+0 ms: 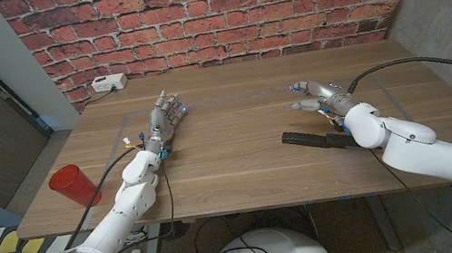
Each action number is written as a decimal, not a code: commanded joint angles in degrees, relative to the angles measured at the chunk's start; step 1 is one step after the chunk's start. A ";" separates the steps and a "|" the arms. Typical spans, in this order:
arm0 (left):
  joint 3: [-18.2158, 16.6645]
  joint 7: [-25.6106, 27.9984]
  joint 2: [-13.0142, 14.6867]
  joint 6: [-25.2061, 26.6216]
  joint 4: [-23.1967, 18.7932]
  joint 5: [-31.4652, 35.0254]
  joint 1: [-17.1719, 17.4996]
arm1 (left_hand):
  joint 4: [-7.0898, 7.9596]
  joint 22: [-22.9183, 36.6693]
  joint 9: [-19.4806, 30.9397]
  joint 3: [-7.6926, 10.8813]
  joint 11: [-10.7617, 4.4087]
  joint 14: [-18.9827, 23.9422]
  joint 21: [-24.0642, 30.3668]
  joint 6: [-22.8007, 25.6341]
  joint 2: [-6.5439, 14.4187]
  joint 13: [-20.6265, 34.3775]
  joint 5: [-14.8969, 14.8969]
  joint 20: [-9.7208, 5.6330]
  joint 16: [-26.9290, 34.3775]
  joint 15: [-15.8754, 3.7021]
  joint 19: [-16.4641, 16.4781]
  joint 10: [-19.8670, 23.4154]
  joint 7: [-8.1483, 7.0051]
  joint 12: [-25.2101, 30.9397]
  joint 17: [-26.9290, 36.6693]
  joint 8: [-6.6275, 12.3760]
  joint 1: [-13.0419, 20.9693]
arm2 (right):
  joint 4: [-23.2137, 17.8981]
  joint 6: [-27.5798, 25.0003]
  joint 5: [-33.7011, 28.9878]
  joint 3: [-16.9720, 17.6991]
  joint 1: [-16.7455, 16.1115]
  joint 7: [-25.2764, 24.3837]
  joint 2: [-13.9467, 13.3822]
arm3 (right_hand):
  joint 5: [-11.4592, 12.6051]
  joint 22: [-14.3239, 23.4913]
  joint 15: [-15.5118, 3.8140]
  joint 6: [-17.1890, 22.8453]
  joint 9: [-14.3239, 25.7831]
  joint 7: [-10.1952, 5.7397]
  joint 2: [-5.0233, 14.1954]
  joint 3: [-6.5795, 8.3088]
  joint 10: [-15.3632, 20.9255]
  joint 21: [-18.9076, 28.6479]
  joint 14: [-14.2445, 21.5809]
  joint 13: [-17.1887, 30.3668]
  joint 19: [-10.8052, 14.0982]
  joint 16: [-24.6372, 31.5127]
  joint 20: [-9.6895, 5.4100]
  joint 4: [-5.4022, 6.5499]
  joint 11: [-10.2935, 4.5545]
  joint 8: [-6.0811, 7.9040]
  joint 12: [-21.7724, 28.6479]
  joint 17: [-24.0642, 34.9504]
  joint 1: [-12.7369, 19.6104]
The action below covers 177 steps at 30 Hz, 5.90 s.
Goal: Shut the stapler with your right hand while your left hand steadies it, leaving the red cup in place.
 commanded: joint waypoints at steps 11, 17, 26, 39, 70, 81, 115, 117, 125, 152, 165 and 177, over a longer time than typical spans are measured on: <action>1.46 3.19 2.57 1.69 -4.18 3.64 1.43 | -0.10 0.12 0.23 -0.11 -0.16 0.42 0.14 0.51 0.39 0.07 0.12 -0.02 0.29 -0.82 0.18 0.09 0.00 0.03 0.11 -0.12 0.18 | -4.03 -3.35 -2.76 -0.42 -0.94 2.81 -2.65 | -0.05 0.08 -9.63 1.13 0.06 0.73 -0.39 0.25 3.31 0.17 2.27 0.56 0.48 1.98 0.59 -0.65 0.10 0.06 1.13 1.48 0.88; 1.54 3.44 2.29 1.14 -3.84 3.85 1.22 | -0.18 0.11 0.23 -0.12 -0.21 0.45 0.14 0.54 0.37 0.07 0.12 -0.12 0.29 -0.79 0.21 0.16 -0.04 0.06 0.10 -0.14 0.26 | -4.85 -4.61 -4.09 -1.35 -0.36 4.71 -3.20 | -0.04 0.08 -9.69 1.40 0.05 0.86 -0.31 0.32 3.69 0.15 2.30 0.64 0.50 2.20 0.62 -0.66 0.19 0.10 1.23 1.74 0.96; 1.42 4.49 2.02 0.97 -3.88 4.00 1.04 | -0.42 0.10 0.23 -0.06 -0.26 0.51 0.11 0.98 0.38 0.07 0.13 -0.13 0.27 -0.85 0.20 0.56 0.14 0.21 0.06 -0.01 0.59 | -5.96 -6.42 -5.59 -1.37 -1.05 4.85 -3.99 | -0.02 0.09 -9.80 1.40 0.03 1.21 -0.22 0.43 4.16 0.16 2.59 0.76 0.63 2.61 0.71 -0.72 0.18 0.00 1.34 2.13 1.18; 1.91 3.25 1.00 0.13 -1.12 4.06 -0.23 | -0.99 0.07 0.23 0.56 -0.27 0.61 0.11 0.82 1.12 0.05 0.18 -0.24 0.25 -0.97 0.30 0.74 -0.01 0.25 -0.01 -0.09 1.77 | -6.67 -7.57 -8.18 -2.34 -1.04 5.78 -4.27 | -0.04 0.10 -9.75 1.00 0.01 1.20 -0.43 0.47 5.18 0.10 2.87 1.05 0.67 3.38 0.79 -0.85 -0.06 -0.32 1.58 2.96 1.47; 1.90 -0.29 -0.57 -2.05 4.04 3.02 -2.03 | -2.48 0.06 0.23 1.75 -0.05 0.39 0.04 0.25 2.18 0.04 -0.20 -0.13 0.14 -0.75 0.11 0.48 -0.15 0.11 -0.10 -0.32 4.43 | -8.01 -9.44 -15.41 -5.50 -0.47 11.33 -3.54 | -0.13 0.69 -10.21 5.33 0.32 -0.20 -0.13 0.66 6.36 3.08 3.72 2.34 8.77 4.53 -3.32 -0.52 -0.29 0.62 1.55 5.10 1.51; 1.29 -1.66 -1.56 -2.77 5.38 1.63 -2.24 | -2.65 0.07 0.23 1.72 -0.08 0.76 0.08 0.56 2.00 0.05 -0.33 0.02 0.25 -0.67 0.22 0.84 -0.13 0.24 -0.09 -0.21 4.62 | -8.41 -10.04 -15.81 -5.35 -1.12 11.72 -3.04 | -0.31 0.62 -10.12 5.79 0.36 0.20 -0.27 0.58 6.28 4.98 5.26 2.59 14.54 4.00 -4.20 -0.46 -0.14 0.48 1.16 4.89 1.41; 0.37 -3.33 -2.32 -2.50 5.45 -0.33 -1.73 | -2.55 0.11 0.26 1.53 -0.03 1.29 0.16 0.81 1.83 0.09 -0.49 -0.04 0.34 -0.62 0.48 1.09 0.08 0.30 0.00 -0.22 4.49 | -9.87 -12.57 -26.78 -10.10 0.45 19.38 -1.89 | -0.25 0.52 -10.10 8.65 0.66 -0.29 0.09 1.12 9.02 5.14 10.21 3.84 17.38 6.01 -5.46 -0.85 -0.37 1.18 2.10 6.88 2.54; 0.38 -3.36 -2.37 -2.61 5.67 -0.28 -1.81 | -2.54 0.11 0.26 1.53 -0.05 1.29 0.16 0.76 1.83 0.09 -0.49 -0.05 0.34 -0.62 0.48 1.13 0.04 0.32 0.00 -0.24 4.48 | -9.75 -12.57 -27.29 -10.21 0.50 19.95 -1.65 | -0.27 0.53 -10.02 9.05 0.70 -0.57 0.00 1.08 9.15 5.11 10.20 3.96 17.39 6.11 -5.47 -0.84 -0.51 1.31 2.21 7.09 2.52; 0.47 -3.50 -2.50 -2.58 6.15 -0.13 -2.22 | -2.49 0.11 0.26 1.50 -0.13 1.31 0.16 0.86 1.85 0.10 -0.51 -0.11 0.33 -0.62 0.50 1.11 0.14 0.30 0.01 -0.22 4.42 | -9.01 -12.55 -29.67 -10.73 0.46 21.63 -0.94 | -0.32 0.63 -9.95 10.39 0.90 -1.40 -0.01 0.97 9.93 5.23 10.43 4.46 17.93 6.58 -5.50 -0.59 -0.57 1.75 2.77 7.93 2.15; 0.43 -3.08 -2.50 -2.39 5.83 -0.10 -1.84 | -2.24 0.13 0.26 1.33 -0.05 1.49 0.17 1.04 1.89 0.13 -0.52 -0.14 0.34 -0.65 0.56 1.35 0.01 0.36 0.07 -0.23 4.07 | -6.61 -11.85 -37.26 -11.52 -0.61 25.31 1.51 | -0.42 0.81 -10.20 12.41 2.49 -0.66 -0.12 1.09 12.83 5.17 11.69 6.30 18.45 6.31 -5.34 -0.79 -0.43 2.70 5.15 9.27 2.55; 0.51 -3.49 -2.88 -2.47 6.81 -0.22 -2.11 | -2.09 0.13 0.25 1.23 -0.24 1.94 0.20 1.29 1.92 0.13 -0.51 -0.20 0.47 -0.92 0.69 1.83 0.07 0.52 0.09 -0.19 3.84 | -5.10 -11.81 -40.71 -11.71 -0.49 28.14 3.00 | -0.52 0.85 -10.24 12.89 3.12 -0.57 -0.16 1.09 13.39 5.12 12.12 6.95 18.53 6.19 -5.42 -0.72 -0.37 3.00 5.85 9.72 2.47; 0.46 -3.42 -2.86 -2.38 6.67 -0.26 -2.03 | -2.01 0.13 0.24 1.16 -0.23 2.05 0.22 1.36 1.94 0.14 -0.50 -0.29 0.44 -0.99 0.80 1.99 0.01 0.54 0.09 -0.21 3.69 | -4.44 -11.88 -41.77 -11.45 -0.42 30.22 3.95 | -0.47 1.05 -10.35 12.27 4.32 -1.01 0.64 1.77 12.55 6.06 11.54 8.07 20.88 5.82 -5.96 -0.95 -0.63 2.92 6.54 10.75 3.38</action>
